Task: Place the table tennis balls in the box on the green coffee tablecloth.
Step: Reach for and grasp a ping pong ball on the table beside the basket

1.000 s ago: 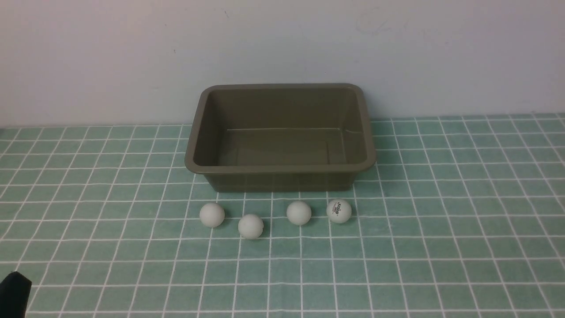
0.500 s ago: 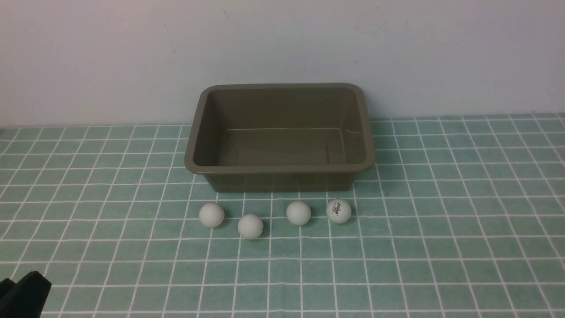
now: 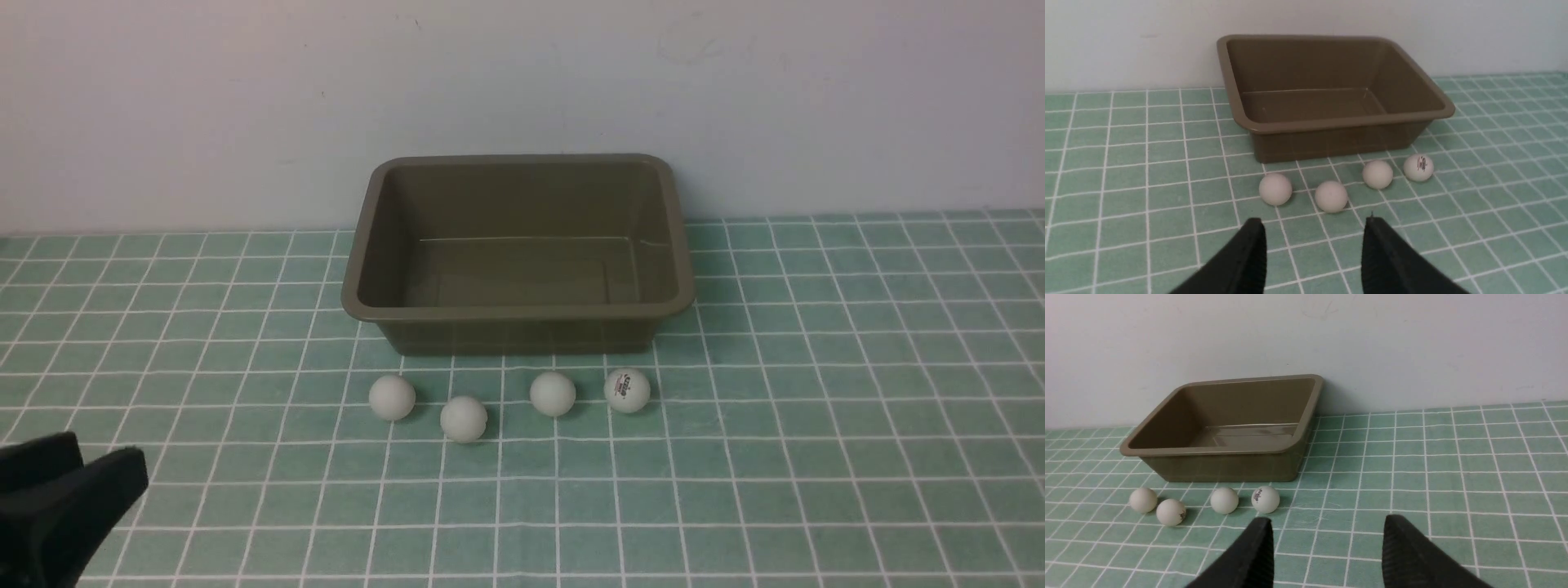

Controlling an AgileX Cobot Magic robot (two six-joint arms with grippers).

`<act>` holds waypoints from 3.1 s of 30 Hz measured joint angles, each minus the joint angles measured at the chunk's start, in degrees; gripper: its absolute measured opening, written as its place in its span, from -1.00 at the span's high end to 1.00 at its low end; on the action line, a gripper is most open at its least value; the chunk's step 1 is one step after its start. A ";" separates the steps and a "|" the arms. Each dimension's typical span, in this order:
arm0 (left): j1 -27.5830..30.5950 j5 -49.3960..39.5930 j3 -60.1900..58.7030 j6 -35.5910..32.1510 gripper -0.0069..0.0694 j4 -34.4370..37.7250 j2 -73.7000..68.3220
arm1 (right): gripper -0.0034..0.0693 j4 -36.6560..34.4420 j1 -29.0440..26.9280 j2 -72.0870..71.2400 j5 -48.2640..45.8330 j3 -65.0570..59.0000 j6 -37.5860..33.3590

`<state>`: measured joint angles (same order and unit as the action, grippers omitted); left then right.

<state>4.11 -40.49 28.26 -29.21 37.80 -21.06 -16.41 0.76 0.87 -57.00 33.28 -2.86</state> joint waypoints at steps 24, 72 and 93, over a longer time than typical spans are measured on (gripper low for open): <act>0.00 3.71 8.40 -40.11 -0.46 21.03 -40.96 | -0.02 -16.42 0.00 8.13 -0.38 0.00 -18.17; -8.19 12.09 30.30 -39.70 -0.46 24.90 -87.05 | -0.02 -25.31 0.00 21.29 9.12 0.00 -37.45; -8.19 10.52 30.78 -44.51 -0.46 27.82 -87.87 | -0.02 -25.16 0.00 21.29 12.26 0.00 -37.27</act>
<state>-4.08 -29.98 59.03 -73.72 65.62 -108.93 -41.57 0.76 22.16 -44.74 33.28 -40.13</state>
